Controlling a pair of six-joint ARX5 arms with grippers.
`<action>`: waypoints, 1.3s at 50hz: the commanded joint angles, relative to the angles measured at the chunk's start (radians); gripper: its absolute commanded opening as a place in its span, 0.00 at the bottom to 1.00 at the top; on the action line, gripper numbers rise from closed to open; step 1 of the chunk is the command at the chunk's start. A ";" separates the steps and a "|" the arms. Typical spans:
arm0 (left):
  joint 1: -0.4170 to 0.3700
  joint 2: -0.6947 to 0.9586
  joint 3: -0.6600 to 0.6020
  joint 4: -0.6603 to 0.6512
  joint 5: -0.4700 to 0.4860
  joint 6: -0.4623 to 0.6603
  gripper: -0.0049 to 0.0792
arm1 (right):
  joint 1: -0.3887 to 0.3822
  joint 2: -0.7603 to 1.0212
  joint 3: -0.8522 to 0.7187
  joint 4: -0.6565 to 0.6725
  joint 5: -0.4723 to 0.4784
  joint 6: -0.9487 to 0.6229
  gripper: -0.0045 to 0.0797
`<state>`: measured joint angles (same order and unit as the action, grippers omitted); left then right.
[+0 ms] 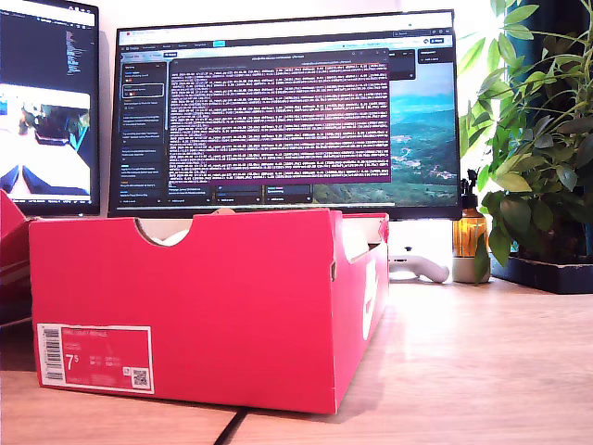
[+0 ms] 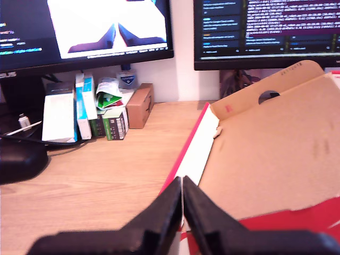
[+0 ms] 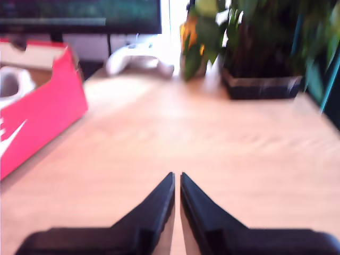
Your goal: Pack the white shoes by picking the first shoe and placing it inside the red shoebox, left side, then picking and rotating the second shoe and placing it in the shoebox
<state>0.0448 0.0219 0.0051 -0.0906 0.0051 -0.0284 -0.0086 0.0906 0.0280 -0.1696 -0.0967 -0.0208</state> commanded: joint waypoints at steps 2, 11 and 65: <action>0.011 0.001 -0.031 0.008 -0.008 -0.012 0.04 | 0.002 -0.027 -0.023 0.005 -0.013 0.020 0.04; 0.021 0.001 -0.031 0.005 -0.040 -0.018 0.04 | 0.002 -0.040 -0.023 0.008 -0.026 0.004 0.04; 0.020 0.002 -0.031 -0.111 0.040 -0.035 0.04 | 0.002 -0.090 -0.021 0.014 -0.057 0.023 0.04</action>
<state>0.0616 0.0219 0.0051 -0.1867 0.0437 -0.0612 -0.0086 0.0074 0.0238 -0.1654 -0.1509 -0.0006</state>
